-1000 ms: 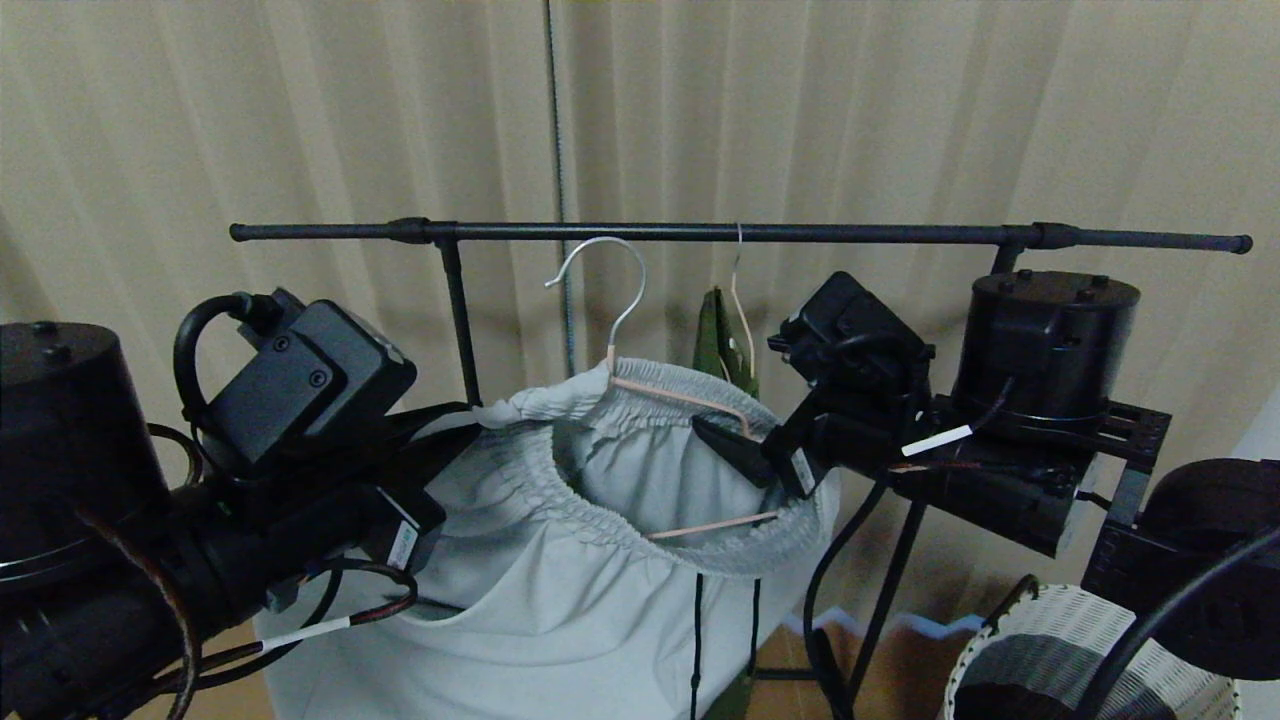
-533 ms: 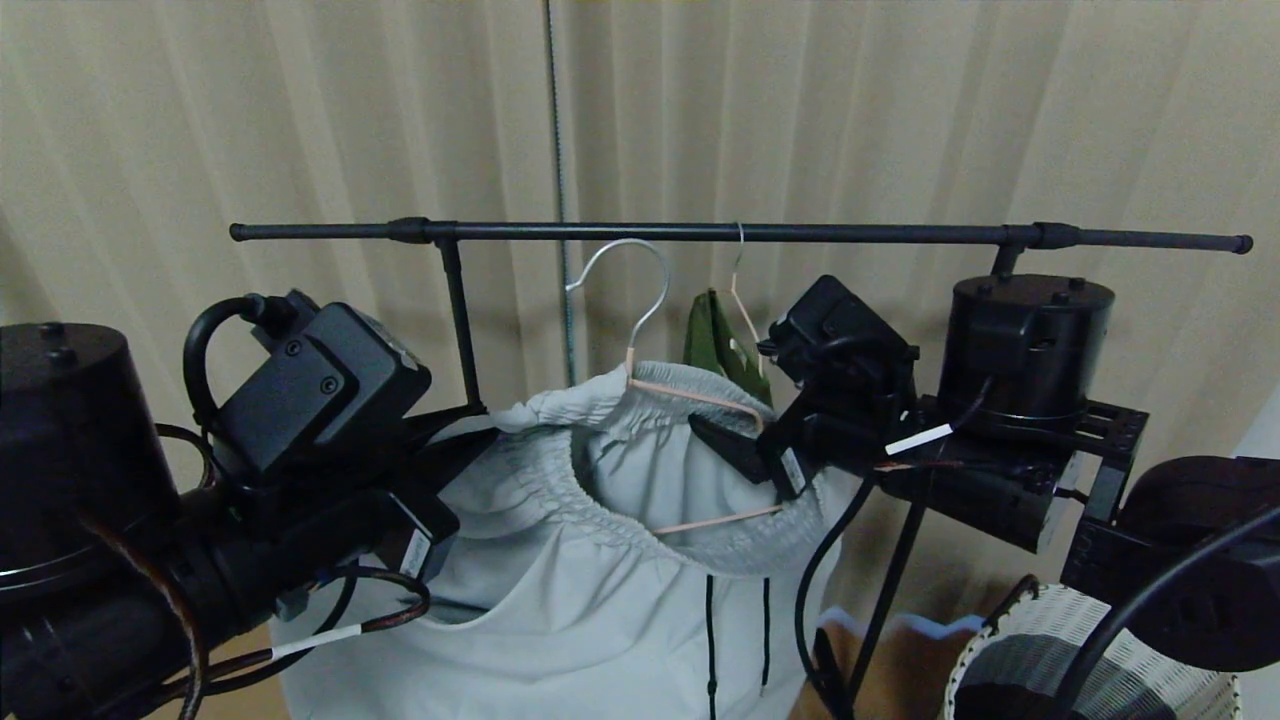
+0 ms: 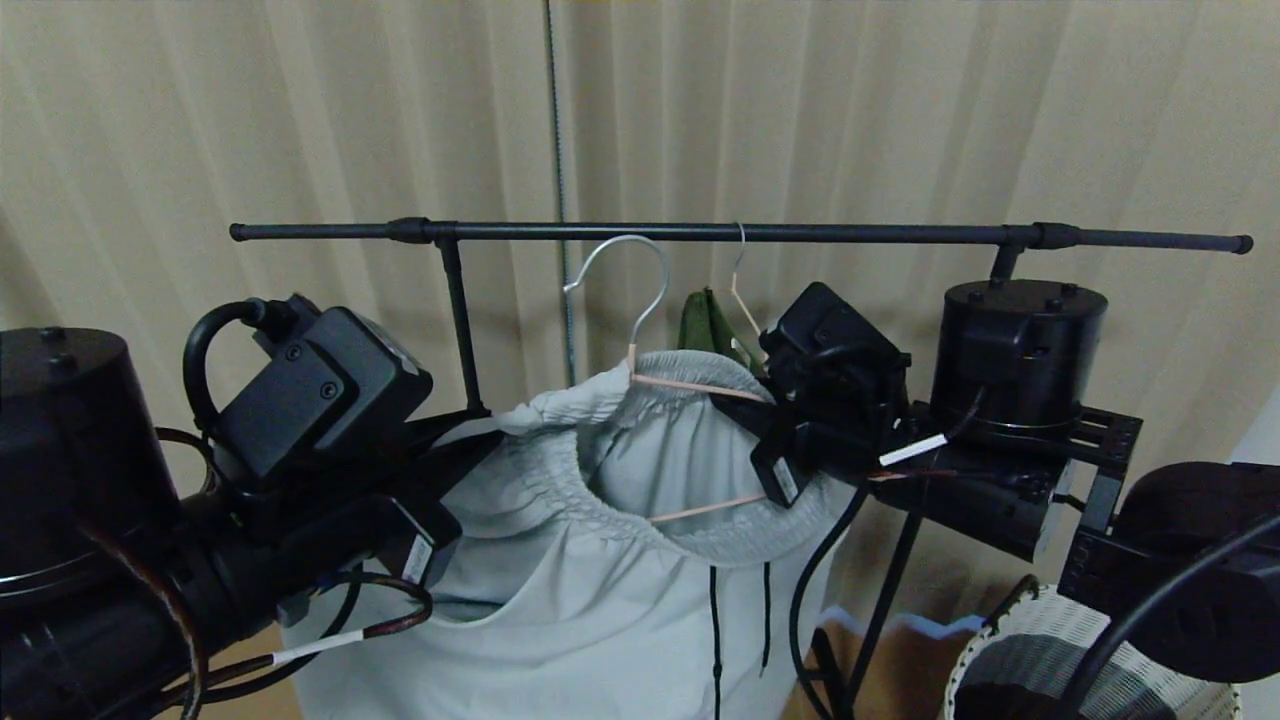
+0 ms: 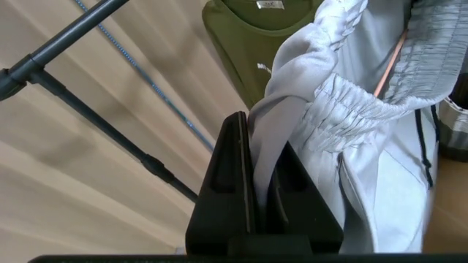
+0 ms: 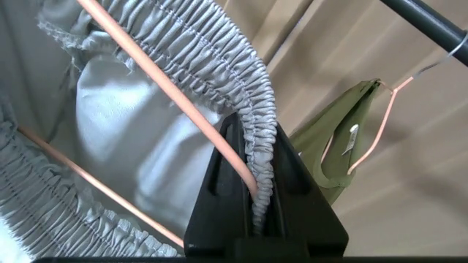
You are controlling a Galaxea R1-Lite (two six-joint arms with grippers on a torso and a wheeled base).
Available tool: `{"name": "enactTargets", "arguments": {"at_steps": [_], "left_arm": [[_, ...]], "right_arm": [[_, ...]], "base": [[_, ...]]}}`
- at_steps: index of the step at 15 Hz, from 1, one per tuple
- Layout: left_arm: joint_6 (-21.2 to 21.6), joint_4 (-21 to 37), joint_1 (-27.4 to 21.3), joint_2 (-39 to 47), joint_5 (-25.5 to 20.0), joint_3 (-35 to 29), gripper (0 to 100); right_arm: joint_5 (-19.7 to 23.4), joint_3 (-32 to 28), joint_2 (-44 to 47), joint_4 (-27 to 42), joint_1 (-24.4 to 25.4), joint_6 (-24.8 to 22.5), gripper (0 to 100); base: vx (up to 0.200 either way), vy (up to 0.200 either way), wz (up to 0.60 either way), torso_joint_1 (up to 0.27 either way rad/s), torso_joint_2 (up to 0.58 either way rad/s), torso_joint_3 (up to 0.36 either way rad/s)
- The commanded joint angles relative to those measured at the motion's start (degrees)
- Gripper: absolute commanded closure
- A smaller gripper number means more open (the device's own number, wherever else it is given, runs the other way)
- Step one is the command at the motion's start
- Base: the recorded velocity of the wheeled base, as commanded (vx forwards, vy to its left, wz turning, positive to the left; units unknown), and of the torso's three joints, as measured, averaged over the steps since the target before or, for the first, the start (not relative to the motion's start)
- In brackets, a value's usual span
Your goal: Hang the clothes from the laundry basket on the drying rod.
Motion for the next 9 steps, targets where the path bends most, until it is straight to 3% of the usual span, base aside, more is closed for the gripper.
{"name": "enactTargets", "arguments": {"at_steps": [1, 3, 4, 9], "left_arm": [[0.0, 0.0, 0.0, -0.1, 0.1, 0.4, 100], [0.2, 0.0, 0.1, -0.2, 0.0, 0.4, 100], [0.2, 0.1, 0.1, -0.2, 0.0, 0.4, 0], [-0.3, 0.0, 0.0, -2.1, 0.0, 2.4, 0]], "right_arm": [[-0.1, 0.2, -0.2, 0.0, 0.0, 0.1, 100], [-0.1, 0.4, -0.6, 0.0, 0.0, 0.1, 100], [-0.1, 0.4, -0.8, 0.0, 0.0, 0.1, 100], [-0.8, 3.1, -3.4, 0.1, -2.6, 0.0, 100]], "base": [[0.0, 0.0, 0.0, 0.0, 0.0, 0.0], [0.0, 0.0, 0.0, 0.0, 0.0, 0.0], [0.0, 0.0, 0.0, 0.0, 0.0, 0.0], [0.0, 0.0, 0.0, 0.0, 0.0, 0.0]]}}
